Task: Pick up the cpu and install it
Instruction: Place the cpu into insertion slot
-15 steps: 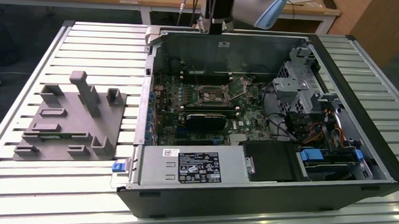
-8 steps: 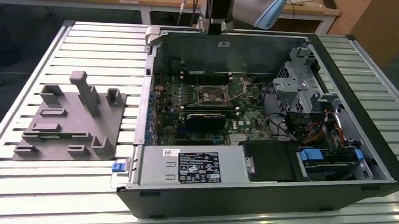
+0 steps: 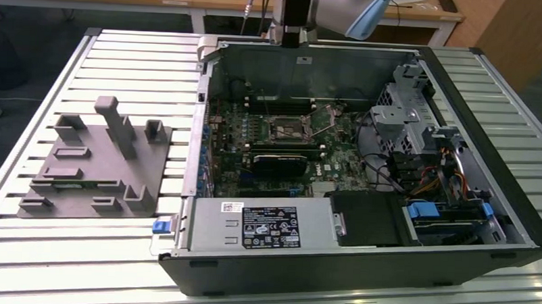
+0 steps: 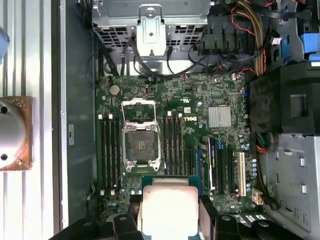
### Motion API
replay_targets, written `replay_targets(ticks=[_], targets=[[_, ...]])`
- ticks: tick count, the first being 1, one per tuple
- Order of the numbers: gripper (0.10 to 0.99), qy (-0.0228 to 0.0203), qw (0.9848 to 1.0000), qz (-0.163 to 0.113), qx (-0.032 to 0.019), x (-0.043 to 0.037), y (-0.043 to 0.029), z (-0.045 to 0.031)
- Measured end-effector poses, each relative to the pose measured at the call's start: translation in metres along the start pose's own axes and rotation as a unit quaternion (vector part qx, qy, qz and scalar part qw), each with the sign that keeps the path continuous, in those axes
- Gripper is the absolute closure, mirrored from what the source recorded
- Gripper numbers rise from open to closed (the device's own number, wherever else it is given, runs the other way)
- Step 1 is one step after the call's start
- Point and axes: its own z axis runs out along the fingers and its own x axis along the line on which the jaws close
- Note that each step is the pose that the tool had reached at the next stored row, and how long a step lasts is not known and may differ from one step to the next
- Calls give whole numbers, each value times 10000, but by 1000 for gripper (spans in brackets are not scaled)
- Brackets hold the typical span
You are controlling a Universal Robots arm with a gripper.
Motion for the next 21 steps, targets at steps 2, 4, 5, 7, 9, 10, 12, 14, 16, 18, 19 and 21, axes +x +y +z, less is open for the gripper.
replay_targets(ticks=[2,4,5,7,9,10,12,14,16,18,19,21], targets=[[549,-4,10000,74,0,0,0,1],[549,-7,9999,142,0,0,0,3],[549,-9,9998,174,-1,0,0,4],[549,-12,9997,234,-1,0,0,6],[549,-14,9996,276,-1,2,0,9],[549,-14,9996,290,-1,2,-1,10],[549,-15,9995,316,-1,2,-1,13],[549,-17,9994,336,-1,2,-1,13],[549,-17,9994,338,-1,2,0,13],[549,-16,9994,338,-2,2,0,17],[549,-16,9994,332,-2,2,1,20],[549,-16,9996,287,-1,2,0,24]])
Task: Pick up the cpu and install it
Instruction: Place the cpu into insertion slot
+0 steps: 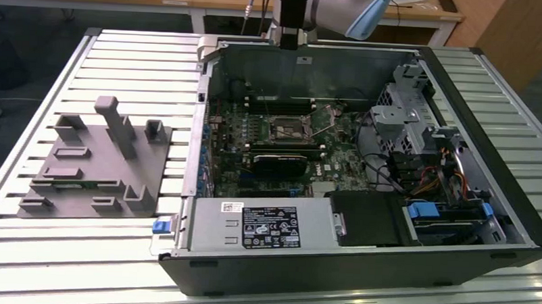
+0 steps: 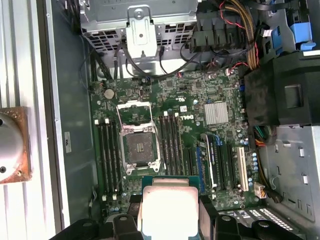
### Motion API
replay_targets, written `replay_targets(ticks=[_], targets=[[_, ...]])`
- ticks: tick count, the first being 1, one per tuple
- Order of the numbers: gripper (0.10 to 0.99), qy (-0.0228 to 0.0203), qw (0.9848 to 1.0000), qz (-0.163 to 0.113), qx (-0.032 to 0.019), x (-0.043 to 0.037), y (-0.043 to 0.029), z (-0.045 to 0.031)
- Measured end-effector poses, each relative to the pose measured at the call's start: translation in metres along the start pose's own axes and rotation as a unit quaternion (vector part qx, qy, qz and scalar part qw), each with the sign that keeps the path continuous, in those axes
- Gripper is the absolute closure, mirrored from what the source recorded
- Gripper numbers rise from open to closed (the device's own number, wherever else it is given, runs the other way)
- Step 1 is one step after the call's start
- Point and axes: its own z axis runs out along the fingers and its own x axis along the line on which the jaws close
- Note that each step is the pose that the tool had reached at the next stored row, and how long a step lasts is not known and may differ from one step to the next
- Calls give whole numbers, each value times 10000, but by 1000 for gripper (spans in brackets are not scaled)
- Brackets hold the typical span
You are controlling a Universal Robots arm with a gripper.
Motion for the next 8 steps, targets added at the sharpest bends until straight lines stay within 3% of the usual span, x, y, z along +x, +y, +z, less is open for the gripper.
replay_targets(ticks=[8], targets=[[549,7,9999,-163,0,0,-1,19]])
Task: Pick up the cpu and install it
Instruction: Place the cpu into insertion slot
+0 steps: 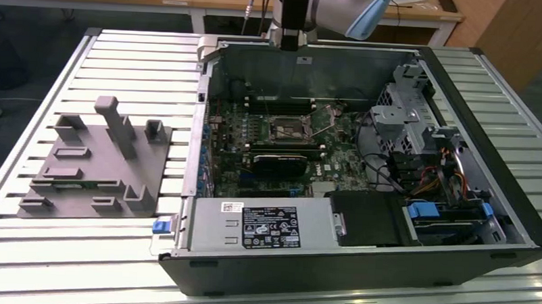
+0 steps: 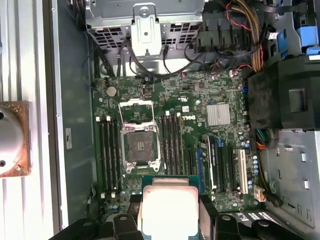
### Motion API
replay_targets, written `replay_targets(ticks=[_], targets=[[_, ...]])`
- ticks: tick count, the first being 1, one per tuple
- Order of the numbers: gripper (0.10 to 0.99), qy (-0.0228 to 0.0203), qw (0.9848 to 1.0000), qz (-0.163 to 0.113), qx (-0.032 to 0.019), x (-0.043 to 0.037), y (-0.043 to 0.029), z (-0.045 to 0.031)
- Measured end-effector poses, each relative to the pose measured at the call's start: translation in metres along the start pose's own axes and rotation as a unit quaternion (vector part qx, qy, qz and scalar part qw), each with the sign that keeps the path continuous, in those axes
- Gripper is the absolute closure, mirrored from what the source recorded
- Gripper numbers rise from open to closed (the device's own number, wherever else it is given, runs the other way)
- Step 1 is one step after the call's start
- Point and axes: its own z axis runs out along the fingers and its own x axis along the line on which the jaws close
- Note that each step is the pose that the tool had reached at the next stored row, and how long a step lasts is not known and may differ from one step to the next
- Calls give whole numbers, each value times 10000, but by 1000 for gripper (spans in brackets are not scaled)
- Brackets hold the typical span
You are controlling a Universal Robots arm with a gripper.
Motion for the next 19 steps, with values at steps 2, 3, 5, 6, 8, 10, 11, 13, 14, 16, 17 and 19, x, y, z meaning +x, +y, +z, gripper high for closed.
replay_targets(ticks=[2,3,5,6,8,10,11,13,14,16,17,19], targets=[[549,2,10000,-28,0,0,0,6],[549,2,10000,-48,0,0,0,9],[549,4,9999,-110,0,2,1,17],[549,6,9999,-137,0,7,0,23],[549,7,9998,-185,0,23,-2,42],[549,7,9998,-188,2,46,-5,73],[549,7,9998,-188,3,66,-6,92],[549,8,9998,-207,3,89,-7,128],[549,9,9997,-239,3,95,-8,145],[549,15,9993,-379,4,96,-9,174],[549,18,9989,-463,4,96,-10,181],[549,21,9985,-554,5,96,-9,192]])
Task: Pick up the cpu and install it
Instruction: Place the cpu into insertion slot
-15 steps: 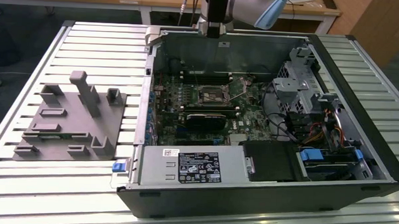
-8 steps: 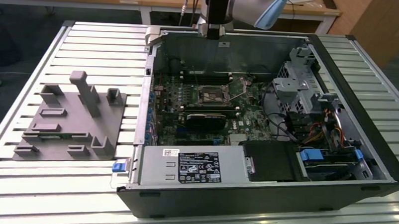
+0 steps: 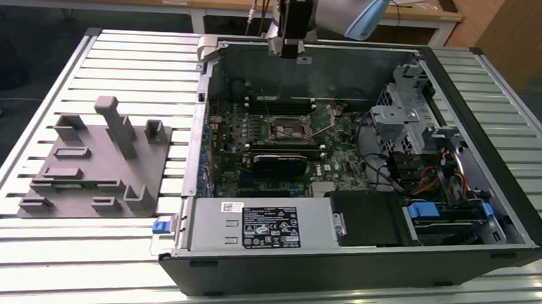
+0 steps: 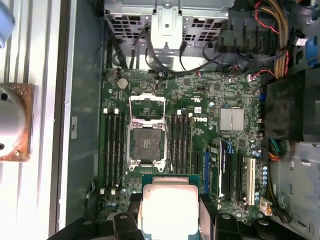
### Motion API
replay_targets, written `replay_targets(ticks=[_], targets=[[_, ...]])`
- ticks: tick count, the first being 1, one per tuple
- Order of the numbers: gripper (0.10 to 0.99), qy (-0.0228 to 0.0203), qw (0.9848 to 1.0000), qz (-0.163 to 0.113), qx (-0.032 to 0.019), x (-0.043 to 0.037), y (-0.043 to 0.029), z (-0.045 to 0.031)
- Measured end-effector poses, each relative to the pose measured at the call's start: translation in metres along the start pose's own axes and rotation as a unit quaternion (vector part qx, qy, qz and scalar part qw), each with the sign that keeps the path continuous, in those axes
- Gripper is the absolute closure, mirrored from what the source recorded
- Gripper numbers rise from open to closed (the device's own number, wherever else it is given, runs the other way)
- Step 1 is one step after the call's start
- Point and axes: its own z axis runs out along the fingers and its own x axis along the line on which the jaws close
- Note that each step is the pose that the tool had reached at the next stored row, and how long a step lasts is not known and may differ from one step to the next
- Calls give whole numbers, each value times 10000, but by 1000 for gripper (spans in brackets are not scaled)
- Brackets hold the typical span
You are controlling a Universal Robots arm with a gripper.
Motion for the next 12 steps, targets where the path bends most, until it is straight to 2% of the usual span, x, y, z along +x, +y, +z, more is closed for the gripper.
replay_targets(ticks=[8,12], targets=[[549,1,10000,-42,-2,-9,-2,42],[549,11,9996,-293,-1,-9,-4,92]])
